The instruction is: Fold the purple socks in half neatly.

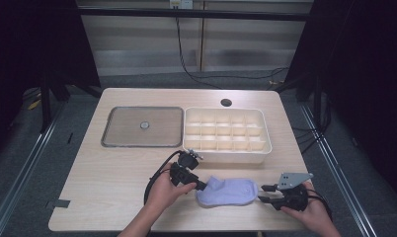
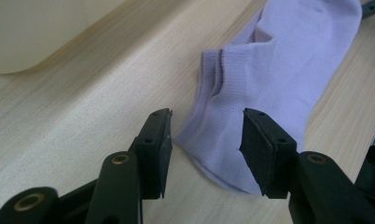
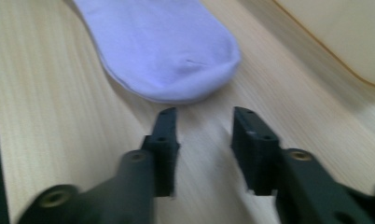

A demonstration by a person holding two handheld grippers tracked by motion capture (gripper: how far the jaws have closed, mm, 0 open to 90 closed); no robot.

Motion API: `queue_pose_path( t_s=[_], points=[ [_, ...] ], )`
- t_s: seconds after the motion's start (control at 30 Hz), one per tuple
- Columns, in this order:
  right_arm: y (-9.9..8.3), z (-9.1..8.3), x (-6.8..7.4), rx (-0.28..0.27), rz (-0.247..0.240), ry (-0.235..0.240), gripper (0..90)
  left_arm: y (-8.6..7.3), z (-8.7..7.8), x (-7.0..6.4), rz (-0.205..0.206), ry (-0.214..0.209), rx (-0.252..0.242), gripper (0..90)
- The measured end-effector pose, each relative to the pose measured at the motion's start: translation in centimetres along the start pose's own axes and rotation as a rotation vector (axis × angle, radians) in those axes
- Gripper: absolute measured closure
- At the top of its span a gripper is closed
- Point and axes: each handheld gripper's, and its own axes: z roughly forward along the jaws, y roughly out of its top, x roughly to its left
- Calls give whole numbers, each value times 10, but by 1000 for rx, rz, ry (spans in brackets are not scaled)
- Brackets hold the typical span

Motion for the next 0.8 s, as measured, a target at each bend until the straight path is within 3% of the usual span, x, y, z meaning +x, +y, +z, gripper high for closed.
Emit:
queue_pose_path(
  t_s=[0.07, 0.27, 0.57, 0.8],
  points=[
    [0, -1, -3, 9, 13, -13, 732, 0, 1, 0, -3, -4, -1, 526],
    [3, 3, -1, 27, 25, -1, 839, -2, 3, -1, -2, -5, 4, 523],
    [10, 11, 4, 24, 2, 22, 861, -3, 8, 0, -9, 4, 20, 524],
    [11, 12, 5, 16, 0, 39, 866, -5, 8, 2, -26, 41, 48, 564]
  ],
)
